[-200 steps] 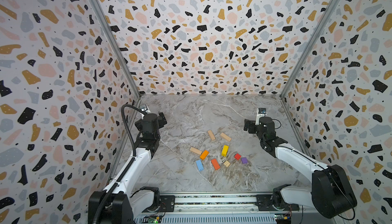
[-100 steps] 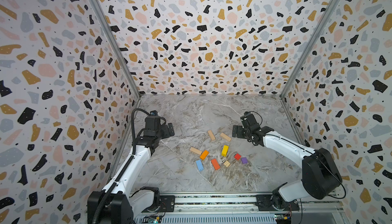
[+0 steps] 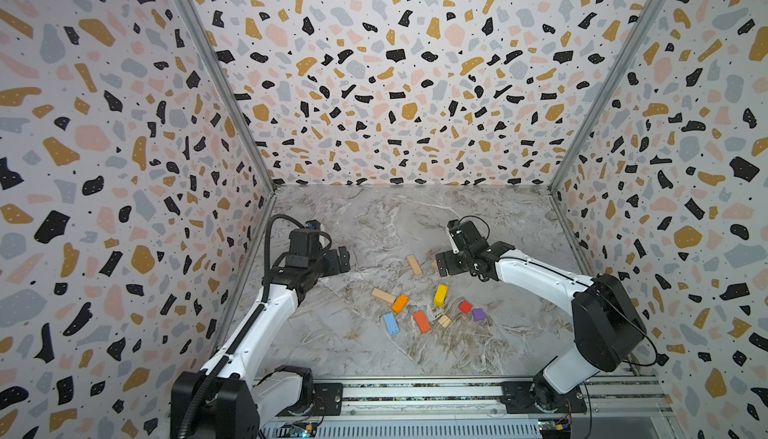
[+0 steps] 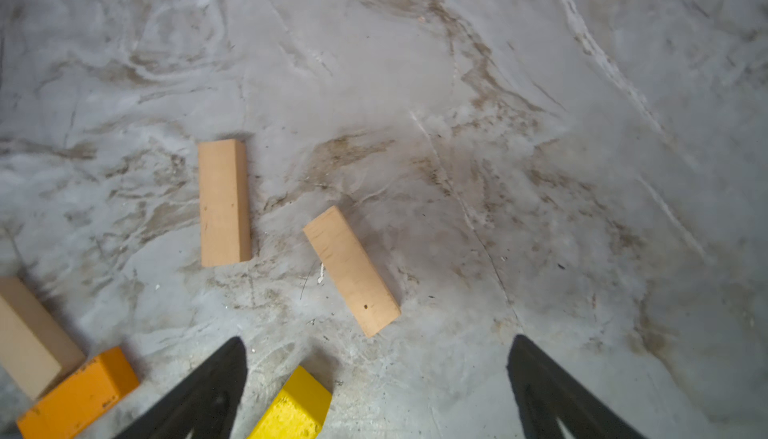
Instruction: Build the wood block tower
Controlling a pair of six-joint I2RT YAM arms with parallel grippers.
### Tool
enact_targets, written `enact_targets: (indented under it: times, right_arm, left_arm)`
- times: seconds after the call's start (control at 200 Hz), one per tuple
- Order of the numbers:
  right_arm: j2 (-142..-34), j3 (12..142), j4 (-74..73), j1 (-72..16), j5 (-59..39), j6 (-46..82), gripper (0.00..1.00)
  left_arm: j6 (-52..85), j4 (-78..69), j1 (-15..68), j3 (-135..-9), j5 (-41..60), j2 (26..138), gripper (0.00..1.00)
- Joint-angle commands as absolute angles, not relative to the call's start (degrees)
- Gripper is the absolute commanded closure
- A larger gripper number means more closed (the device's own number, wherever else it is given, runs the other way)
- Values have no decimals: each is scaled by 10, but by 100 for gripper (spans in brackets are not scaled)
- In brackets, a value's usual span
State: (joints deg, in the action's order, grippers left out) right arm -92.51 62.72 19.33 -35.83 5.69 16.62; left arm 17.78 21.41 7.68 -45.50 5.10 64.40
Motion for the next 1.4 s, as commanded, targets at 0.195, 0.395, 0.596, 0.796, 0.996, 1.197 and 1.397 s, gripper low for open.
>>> enact_targets:
  times: [0.195,0.395,0.596,0.796,0.996,1.197,1.397]
  right_arm:
    - [-983,727,213,-403,24,104,28]
    - [-1045,780,226,-414,26,97,41]
    - [-1095,823,241,-425,24,92,52]
    - [-1137,844,248,-433,37,95,54]
    - [-1166,857,249,-436,49,104,57]
    - [-1190,867,258,-437,63,110,61]
    - [-1195,866,254,-437,64,115,69]
  left_arm:
    - [184,207,80,-444,80,648,0]
    - [192,208,80,-439,90,635,0]
    - [201,215,80,-423,99,618,0]
    - [212,216,81,-405,103,596,0]
    - [210,219,81,-396,98,591,0]
    - [210,218,81,-389,99,584,0]
    - [209,216,81,-386,99,582,0]
